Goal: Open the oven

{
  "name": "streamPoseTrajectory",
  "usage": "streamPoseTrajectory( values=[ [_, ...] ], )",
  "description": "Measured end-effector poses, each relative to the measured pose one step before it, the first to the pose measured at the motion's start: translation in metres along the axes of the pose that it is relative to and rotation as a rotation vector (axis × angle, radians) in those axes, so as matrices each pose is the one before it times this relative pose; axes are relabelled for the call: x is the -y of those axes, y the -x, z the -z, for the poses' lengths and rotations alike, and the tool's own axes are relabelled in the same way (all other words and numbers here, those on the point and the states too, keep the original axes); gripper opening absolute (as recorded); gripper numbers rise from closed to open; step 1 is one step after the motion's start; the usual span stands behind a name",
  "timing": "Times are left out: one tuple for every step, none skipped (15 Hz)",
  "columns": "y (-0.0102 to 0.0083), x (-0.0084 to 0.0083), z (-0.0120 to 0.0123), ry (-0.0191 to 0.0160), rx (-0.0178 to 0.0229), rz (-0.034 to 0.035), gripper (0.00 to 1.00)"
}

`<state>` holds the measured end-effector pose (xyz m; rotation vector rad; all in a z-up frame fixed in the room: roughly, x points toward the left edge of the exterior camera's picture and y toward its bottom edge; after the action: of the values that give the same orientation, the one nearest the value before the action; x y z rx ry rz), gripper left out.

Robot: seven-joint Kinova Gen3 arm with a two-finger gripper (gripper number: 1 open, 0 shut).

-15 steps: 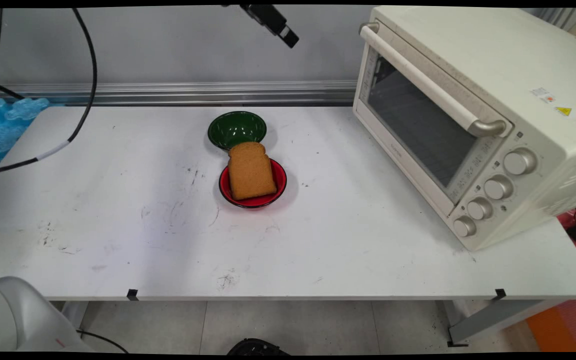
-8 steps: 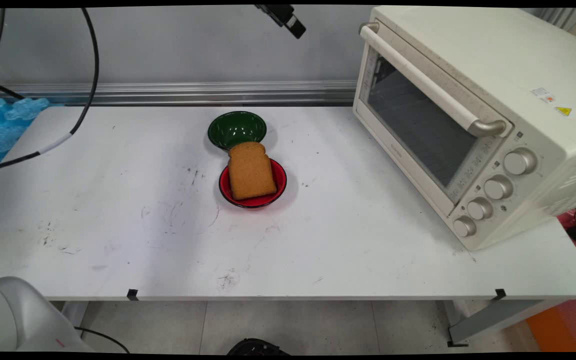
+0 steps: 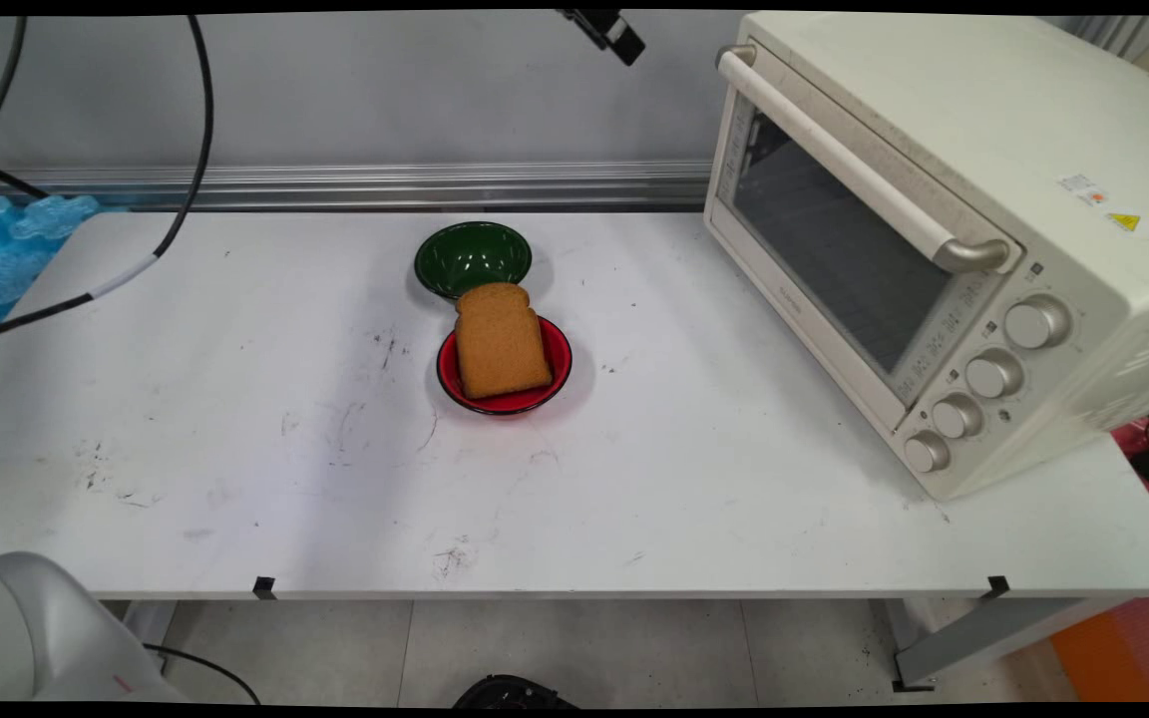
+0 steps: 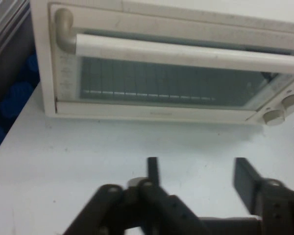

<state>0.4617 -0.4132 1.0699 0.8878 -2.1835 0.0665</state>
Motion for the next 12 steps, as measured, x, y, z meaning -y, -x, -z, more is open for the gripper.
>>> streamPoseTrajectory(
  values=[
    [-0.00304,-0.00033,-0.00200,0.00245,-0.00366,-0.00220,0.00],
    [-0.00284,-0.00025,-0.00209,0.00254,-0.00324,-0.00181,0.00],
    [-0.00279,-0.00026,-0.00232,0.00287,-0.00301,-0.00165,0.00],
    [-0.00241,-0.00033,-0.00225,0.00223,-0.00260,-0.00235,0.00],
    [-0.00257,-0.00043,-0.00288,0.00272,-0.00255,-0.00287,0.00],
    [-0.00226,-0.00062,-0.00302,0.00268,-0.00189,-0.00363,0.00],
    [-0.00167,-0.00081,-0.00311,0.00239,-0.00059,-0.00409,0.00],
    [-0.00117,-0.00054,-0.00220,0.00161,-0.00061,-0.00312,0.00],
    [-0.00170,-0.00091,-0.00396,0.00173,-0.00076,-0.00623,0.00],
    [-0.00157,-0.00092,-0.00396,0.00167,-0.00045,-0.00711,0.00],
    [-0.00189,-0.00096,-0.00475,0.00210,-0.00077,-0.00890,0.00],
    [-0.00207,-0.00080,-0.00493,0.00204,-0.00185,-0.00880,0.00]
  ],
)
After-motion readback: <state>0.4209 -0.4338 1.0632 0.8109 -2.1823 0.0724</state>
